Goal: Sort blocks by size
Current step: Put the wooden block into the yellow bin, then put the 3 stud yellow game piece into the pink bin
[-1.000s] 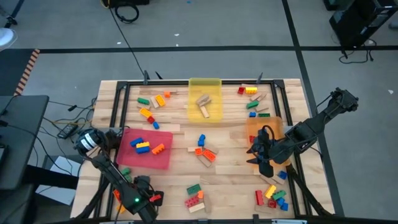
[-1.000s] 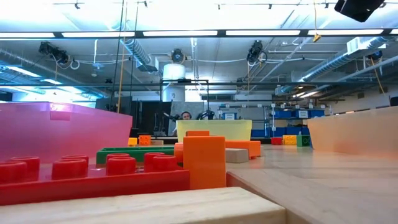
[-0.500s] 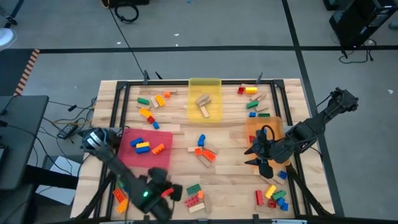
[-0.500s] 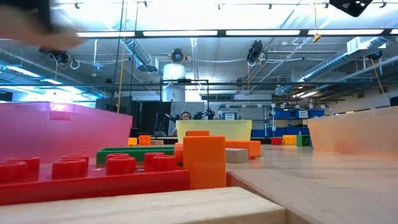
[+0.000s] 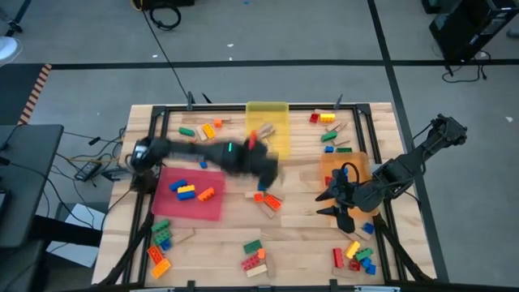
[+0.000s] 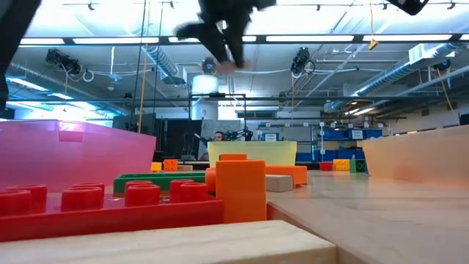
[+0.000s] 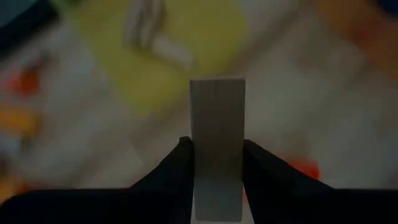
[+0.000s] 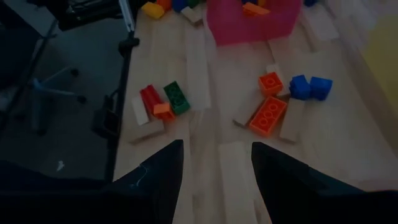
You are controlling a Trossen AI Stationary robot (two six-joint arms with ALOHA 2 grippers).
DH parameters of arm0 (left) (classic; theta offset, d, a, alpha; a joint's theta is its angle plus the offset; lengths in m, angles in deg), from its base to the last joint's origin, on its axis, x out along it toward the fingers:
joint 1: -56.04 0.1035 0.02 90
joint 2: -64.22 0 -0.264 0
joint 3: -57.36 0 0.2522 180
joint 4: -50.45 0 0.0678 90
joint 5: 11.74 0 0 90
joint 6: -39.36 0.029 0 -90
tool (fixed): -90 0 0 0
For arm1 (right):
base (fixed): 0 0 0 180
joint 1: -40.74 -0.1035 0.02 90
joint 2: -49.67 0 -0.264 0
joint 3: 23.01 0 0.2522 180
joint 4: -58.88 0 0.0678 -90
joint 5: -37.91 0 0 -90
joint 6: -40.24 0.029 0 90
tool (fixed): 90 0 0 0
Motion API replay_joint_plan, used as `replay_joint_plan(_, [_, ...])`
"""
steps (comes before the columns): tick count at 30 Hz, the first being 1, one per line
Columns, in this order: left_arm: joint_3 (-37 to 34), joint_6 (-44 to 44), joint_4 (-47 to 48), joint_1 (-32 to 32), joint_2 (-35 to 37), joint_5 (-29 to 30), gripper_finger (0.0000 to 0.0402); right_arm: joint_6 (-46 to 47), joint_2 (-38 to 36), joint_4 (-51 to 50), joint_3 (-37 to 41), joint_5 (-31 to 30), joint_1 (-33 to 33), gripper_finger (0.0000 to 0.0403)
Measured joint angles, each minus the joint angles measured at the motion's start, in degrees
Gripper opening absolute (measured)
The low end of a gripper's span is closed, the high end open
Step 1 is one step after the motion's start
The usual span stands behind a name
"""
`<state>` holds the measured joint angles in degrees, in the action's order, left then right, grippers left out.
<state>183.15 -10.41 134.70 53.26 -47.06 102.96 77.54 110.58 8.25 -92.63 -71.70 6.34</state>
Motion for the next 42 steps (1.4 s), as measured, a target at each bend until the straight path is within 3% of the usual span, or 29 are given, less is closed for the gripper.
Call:
replay_joint_plan(4, [0.12,15.47,-11.06,12.22,-0.57,-9.76,0.0111,3.40,-1.64,-3.47,0.00,-0.87,1.98,0.0204])
replay_joint_plan(8, [0.11,23.21,-17.35,21.27,-2.69,-18.34,0.0111,7.31,-4.58,-6.69,0.00,-3.79,4.64,0.0204])
replay_joint_plan(16, [0.07,35.55,-20.22,30.89,-9.52,-26.90,0.0111,8.00,-7.36,-7.55,0.00,-16.59,10.34,0.0204])
replay_joint_plan(28, [0.05,42.06,-21.82,36.17,-18.09,-26.92,0.0121,8.02,-7.33,-7.37,0.00,-17.58,18.30,0.0204])
replay_joint_plan(42, [1.46,43.49,-21.34,36.20,-19.63,-26.17,0.0203,7.36,-7.31,-7.35,0.00,-16.88,22.26,0.0204])
